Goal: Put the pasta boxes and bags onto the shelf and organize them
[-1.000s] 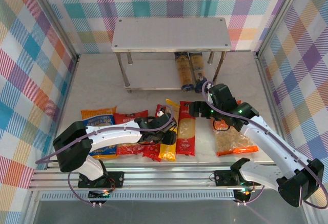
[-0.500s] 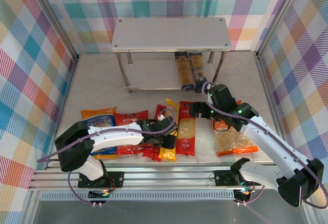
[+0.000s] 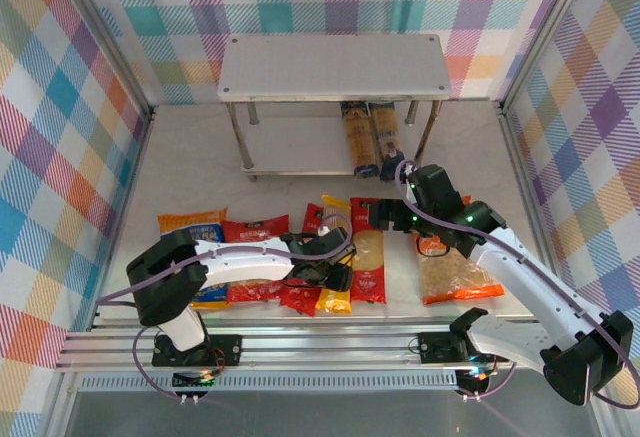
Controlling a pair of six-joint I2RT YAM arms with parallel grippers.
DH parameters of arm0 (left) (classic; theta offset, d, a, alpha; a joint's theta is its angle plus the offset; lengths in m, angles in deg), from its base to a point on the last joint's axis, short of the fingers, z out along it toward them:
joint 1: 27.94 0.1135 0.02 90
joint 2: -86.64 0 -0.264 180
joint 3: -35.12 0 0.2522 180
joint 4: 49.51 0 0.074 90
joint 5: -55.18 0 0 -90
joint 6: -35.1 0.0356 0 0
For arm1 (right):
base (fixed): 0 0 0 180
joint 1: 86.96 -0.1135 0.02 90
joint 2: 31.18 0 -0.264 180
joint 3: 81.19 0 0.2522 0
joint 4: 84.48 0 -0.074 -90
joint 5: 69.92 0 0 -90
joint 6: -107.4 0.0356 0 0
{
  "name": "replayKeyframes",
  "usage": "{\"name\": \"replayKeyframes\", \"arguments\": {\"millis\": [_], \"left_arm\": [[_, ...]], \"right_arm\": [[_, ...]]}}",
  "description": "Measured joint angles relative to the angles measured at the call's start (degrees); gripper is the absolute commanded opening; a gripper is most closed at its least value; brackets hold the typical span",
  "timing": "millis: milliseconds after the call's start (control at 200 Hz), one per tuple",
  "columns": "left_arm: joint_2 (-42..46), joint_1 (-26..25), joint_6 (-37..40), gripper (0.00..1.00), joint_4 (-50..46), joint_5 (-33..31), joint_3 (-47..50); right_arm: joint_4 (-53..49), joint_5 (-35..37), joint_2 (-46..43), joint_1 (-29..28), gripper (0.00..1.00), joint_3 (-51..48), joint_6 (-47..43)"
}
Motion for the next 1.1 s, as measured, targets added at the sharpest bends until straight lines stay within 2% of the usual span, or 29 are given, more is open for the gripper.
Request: {"name": "replayKeyframes", "arguments": {"millis": [70, 200, 245, 535, 665, 880, 1100], "left_arm": [[-0.3, 0.0, -0.4, 0.26, 1.3, 0.6, 0.0], [-0.1, 0.1, -1.3, 0.14, 2.8, 1.3, 0.0], [-0.1, 0.1, -1.2, 0.00, 3.2, 1.6, 0.0], [3.8, 0.8, -0.9, 0.00, 4.3, 1.8, 2.8], [11.9, 2.9, -0.1, 0.00, 2.2, 2.1, 6.3], [26.1, 8.0, 1.3, 0.00, -0.9, 1.7, 6.7], [35.1, 10.3, 3.6, 0.00, -3.7, 1.0, 4.2]], "right_arm": [[-0.1, 0.0, 0.0, 0.0, 0.89, 0.0, 0.0], [-0.2, 0.1, 0.0, 0.0, 0.89, 0.0, 0.0], [-0.2, 0.2, 0.0, 0.0, 0.89, 0.0, 0.0], [-0.3, 0.3, 0.0, 0.0, 0.89, 0.0, 0.0], [-0.8, 0.5, -0.2, 0.0, 0.89, 0.0, 0.0], [-1.0, 0.9, -0.2, 0.0, 0.89, 0.2, 0.1], [-1.3, 1.1, -0.2, 0.0, 0.89, 0.9, 0.2]]}}
